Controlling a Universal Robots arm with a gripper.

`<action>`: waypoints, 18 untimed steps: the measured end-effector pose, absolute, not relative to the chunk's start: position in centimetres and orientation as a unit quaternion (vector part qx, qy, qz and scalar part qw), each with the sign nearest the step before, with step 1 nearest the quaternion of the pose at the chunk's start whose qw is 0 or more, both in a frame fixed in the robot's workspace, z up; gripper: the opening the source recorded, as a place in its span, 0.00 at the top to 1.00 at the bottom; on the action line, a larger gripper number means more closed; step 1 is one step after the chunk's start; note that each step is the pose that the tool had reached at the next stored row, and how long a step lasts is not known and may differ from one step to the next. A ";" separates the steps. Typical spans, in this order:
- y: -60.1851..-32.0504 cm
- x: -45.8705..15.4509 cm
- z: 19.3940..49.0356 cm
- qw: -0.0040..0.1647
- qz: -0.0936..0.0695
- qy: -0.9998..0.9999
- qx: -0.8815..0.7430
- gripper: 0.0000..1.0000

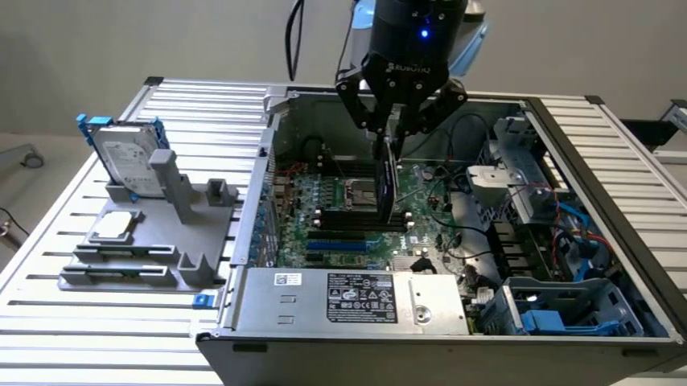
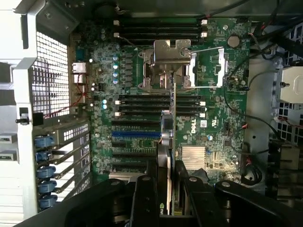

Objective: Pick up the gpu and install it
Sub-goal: 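Pick up the gpu and move the gpu toward the slot, then insert the gpu into the slot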

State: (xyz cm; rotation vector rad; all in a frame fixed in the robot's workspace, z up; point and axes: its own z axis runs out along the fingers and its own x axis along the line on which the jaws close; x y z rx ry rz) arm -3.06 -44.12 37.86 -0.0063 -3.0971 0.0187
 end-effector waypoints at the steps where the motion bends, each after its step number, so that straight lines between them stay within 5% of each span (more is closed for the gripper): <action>1: -44.1 -3.1 37.9 0.022 0.006 -1.000 -0.002 0.73; 18: -44.1 -3.1 37.8 0.022 0.007 -0.999 0.037 0.73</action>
